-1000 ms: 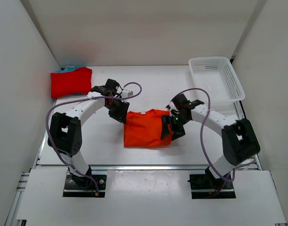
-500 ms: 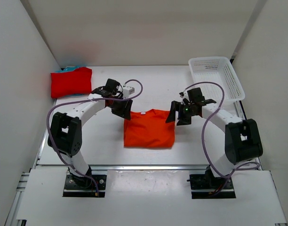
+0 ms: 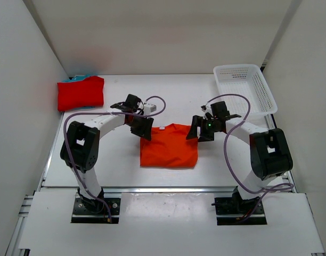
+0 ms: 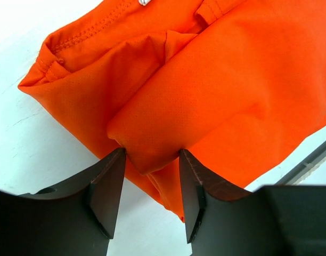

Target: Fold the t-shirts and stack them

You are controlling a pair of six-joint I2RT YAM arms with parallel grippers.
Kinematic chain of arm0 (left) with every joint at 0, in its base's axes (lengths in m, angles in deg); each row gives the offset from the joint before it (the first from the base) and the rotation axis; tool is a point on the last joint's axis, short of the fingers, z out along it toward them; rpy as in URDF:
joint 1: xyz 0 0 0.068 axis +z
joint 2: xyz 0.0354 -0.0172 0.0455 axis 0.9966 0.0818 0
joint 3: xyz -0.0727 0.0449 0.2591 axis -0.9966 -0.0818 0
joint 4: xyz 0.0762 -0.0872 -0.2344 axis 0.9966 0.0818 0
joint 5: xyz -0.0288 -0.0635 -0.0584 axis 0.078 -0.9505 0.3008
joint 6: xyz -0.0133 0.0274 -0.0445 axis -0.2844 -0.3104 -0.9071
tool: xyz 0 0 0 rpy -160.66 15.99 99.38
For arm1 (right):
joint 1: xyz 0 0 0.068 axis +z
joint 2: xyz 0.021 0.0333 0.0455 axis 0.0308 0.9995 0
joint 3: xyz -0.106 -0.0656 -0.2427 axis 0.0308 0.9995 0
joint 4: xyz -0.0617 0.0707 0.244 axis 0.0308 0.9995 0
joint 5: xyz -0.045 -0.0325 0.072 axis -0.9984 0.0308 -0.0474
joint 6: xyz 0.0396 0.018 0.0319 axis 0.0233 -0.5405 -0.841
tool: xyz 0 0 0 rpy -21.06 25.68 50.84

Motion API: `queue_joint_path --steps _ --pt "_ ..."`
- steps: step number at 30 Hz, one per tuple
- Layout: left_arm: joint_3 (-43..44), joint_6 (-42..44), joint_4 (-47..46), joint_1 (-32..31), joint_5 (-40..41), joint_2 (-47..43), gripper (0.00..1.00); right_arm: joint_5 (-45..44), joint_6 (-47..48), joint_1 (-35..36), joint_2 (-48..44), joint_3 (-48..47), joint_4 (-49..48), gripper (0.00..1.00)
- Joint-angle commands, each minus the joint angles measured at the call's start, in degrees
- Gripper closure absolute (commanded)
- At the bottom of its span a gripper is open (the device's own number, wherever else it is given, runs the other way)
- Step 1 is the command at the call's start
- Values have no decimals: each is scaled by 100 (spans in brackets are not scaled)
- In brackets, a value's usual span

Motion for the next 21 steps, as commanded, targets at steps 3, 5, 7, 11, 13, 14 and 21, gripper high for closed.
queue_joint_path --steps 3,5,7,11,13,14,21 --pt "-45 49 -381 -143 -42 20 51 186 219 -52 253 -17 -259 23" --pt "-115 -3 -443 -161 -77 38 56 107 307 -17 253 -104 -206 29" --pt "-141 -82 -557 -161 -77 -5 63 81 334 1 236 -70 -249 44" --pt "-115 -144 -549 -117 -147 -23 83 186 264 -87 227 36 -320 81" --pt "-142 -188 -557 -108 -183 -67 91 195 299 -87 157 18 -241 87" --pt "-133 -188 -566 -125 -183 -163 94 143 342 -69 78 19 -162 88" --pt "-19 -92 -233 -12 -183 -646 100 72 509 159 -458 -166 303 100"
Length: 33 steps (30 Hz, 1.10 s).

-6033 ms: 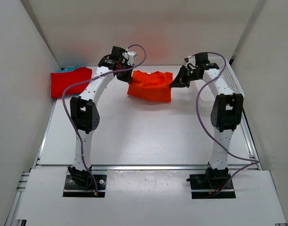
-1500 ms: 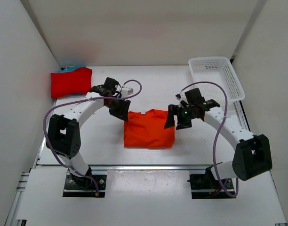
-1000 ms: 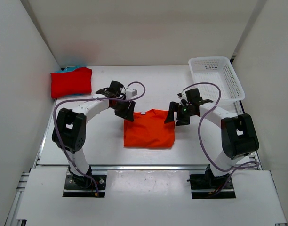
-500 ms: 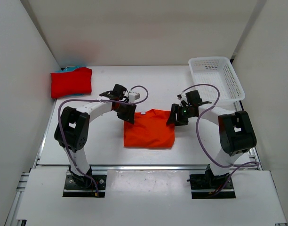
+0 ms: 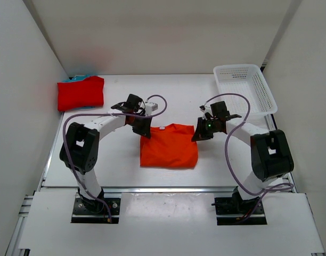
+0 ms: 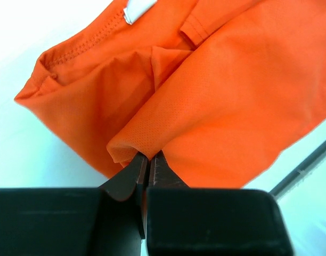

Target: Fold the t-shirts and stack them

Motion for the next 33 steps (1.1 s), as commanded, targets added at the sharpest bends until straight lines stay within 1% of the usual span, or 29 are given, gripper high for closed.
queue_joint_path --steps 1,3,8,13,14,16,18,21,23,28,33 --pt "108 116 255 61 -179 -675 100 -26 258 137 -539 -221 269 100" --pt "169 230 492 70 -117 -833 100 61 285 164 -741 -212 462 100" --pt "380 441 1046 227 -109 -1212 100 263 285 243 -1164 -317 507 100" --pt "706 196 1012 491 -292 -1327 100 448 74 199 -1226 -651 296 100" --pt "810 117 1055 570 -171 -1301 100 474 31 190 -1182 -773 287 100" --pt "890 81 1003 570 75 -1239 100 650 -66 129 -1050 -888 112 100" --pt "917 46 950 579 129 -1186 100 729 -14 94 -866 -1055 77 100" --pt "926 -103 740 623 76 -941 100 896 30 41 -331 -1424 24 100" --pt "1031 -252 565 649 68 -801 100 853 47 -3 -111 -1617 32 100" --pt "1680 -446 326 658 85 -220 100 862 57 -240 558 -2154 50 100" --pt "2024 -534 142 772 261 316 100 774 74 -407 1190 -2689 -3 100"
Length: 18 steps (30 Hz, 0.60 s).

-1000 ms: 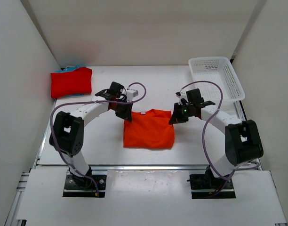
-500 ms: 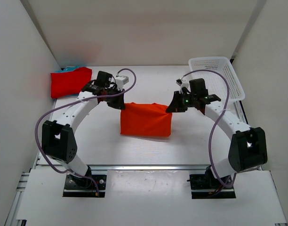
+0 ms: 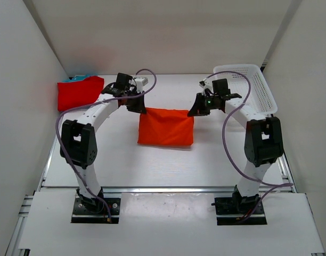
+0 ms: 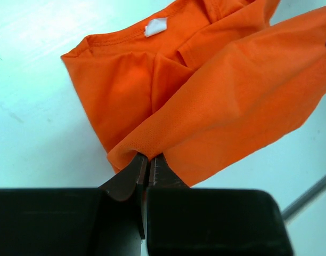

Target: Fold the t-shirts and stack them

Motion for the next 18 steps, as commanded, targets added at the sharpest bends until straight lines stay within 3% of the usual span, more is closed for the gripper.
queue_joint_path --steps 1,7,11,15,18 --pt "326 -173 -282 119 165 179 100 -9 87 -119 366 -620 -195 99" --pt "660 -112 -511 146 358 785 99 -325 193 -206 1316 -1744 218 87" --pt "1344 -138 -520 198 630 1348 93 -589 254 -216 1906 -2659 594 70" --pt "1600 -139 -511 242 1095 1673 73 -1046 360 -198 2398 -3757 1008 62" --pt "1671 -191 -459 269 1429 1735 58 -1169 430 -215 2294 -3882 1088 65"
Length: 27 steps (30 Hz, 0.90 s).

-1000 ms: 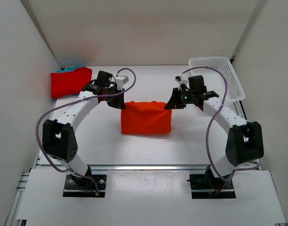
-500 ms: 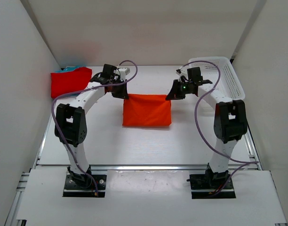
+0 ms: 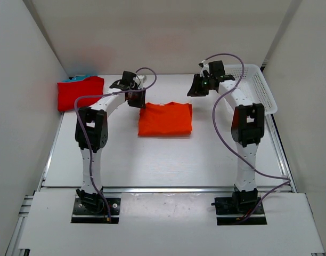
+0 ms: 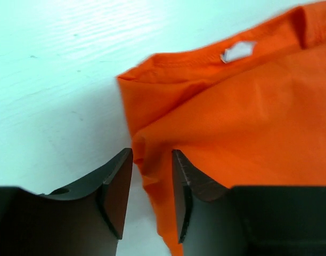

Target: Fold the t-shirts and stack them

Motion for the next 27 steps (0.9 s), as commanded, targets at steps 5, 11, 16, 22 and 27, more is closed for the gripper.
queue_joint_path --steps 5,11,16,22,27 --pt "302 54 -24 164 682 -278 44 -282 323 99 -773 683 194 79" --pt "-277 203 -101 -20 -293 -909 47 51 201 503 -1293 1758 -324 100" --pt "-533 177 -217 -91 -540 -850 54 158 -133 461 -872 1707 -317 100" --pt "-137 124 143 67 -4 -156 55 -203 -221 302 -318 1004 333 100" --pt "-207 186 196 67 -39 -453 49 -106 -134 293 -519 1029 308 100"
